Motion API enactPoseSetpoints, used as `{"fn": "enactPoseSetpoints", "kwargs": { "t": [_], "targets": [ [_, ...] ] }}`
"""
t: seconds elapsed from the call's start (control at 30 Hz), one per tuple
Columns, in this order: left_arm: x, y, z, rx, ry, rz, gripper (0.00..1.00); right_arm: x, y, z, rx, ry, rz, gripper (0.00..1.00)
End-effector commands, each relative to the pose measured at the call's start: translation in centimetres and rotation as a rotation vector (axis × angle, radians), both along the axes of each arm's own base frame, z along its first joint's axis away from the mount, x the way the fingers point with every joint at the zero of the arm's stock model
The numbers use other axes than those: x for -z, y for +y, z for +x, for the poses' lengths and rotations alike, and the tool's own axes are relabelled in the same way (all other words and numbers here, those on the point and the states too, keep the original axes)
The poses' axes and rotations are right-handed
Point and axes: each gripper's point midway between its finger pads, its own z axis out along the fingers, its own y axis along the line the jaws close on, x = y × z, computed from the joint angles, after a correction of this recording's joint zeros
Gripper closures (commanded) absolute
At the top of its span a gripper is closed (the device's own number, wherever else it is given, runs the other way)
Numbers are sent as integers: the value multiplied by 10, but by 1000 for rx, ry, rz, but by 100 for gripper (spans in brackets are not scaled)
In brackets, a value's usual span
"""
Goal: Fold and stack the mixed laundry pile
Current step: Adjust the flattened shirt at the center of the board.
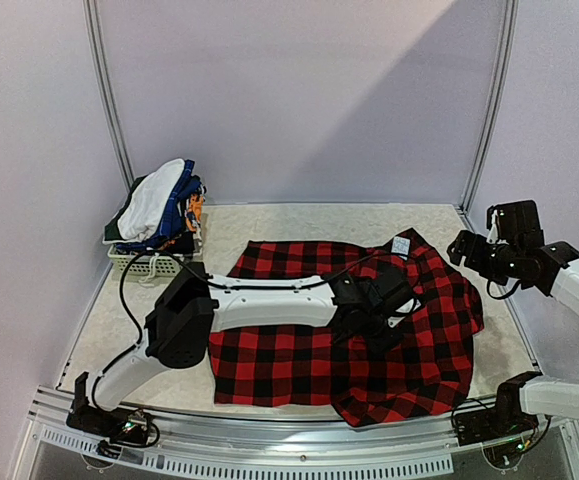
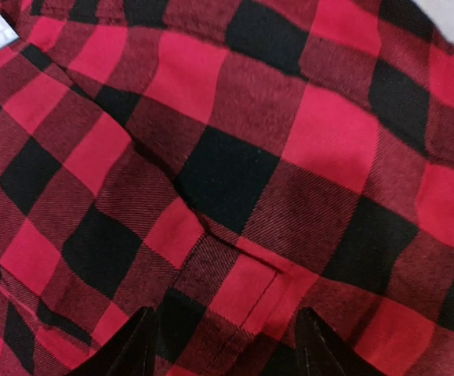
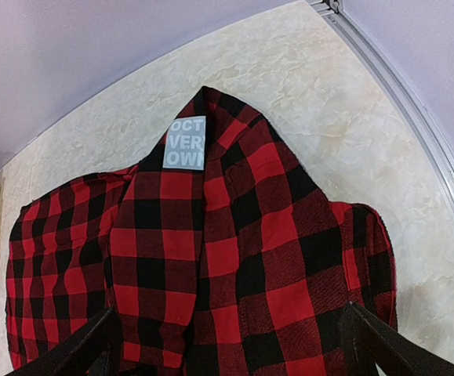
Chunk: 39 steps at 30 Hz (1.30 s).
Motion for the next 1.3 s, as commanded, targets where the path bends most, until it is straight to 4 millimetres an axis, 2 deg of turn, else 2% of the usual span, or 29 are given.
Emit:
{"fn": "enactPoseSetpoints", "kwargs": {
  "t": [0.0, 0.17, 0.27, 0.4, 0.5, 0.57, 0.9, 1.03, 1.27],
  "targets": [
    [20, -1, -7, 23, -8, 46, 40, 5, 2, -5, -10, 12, 1, 3],
    [26, 0, -3, 14, -28, 60, 46, 6, 3, -5, -15, 14, 3, 3],
    [31, 1, -1, 7, -43, 71, 58, 7, 3, -5, -16, 14, 1, 3],
    [32, 1, 1, 4, -55, 73, 79, 7, 3, -4, -16, 15, 1, 3],
    [25, 0, 4, -5, -73, 61, 94, 8, 3, -3, -14, 15, -2, 3],
    [18, -1, 5, -10, -83, 51, 99, 8, 2, -3, -13, 15, -4, 3],
    [-32, 2, 20, -56, -101, -33, 100, 9, 1, -2, -11, 18, -16, 3],
    [-56, 8, 35, -89, -79, -92, 100, 8, 0, -1, -6, 14, -22, 3],
    [-81, 24, 70, -143, -54, -150, 100, 6, -2, 0, 0, 9, -30, 2]
  ]
}}
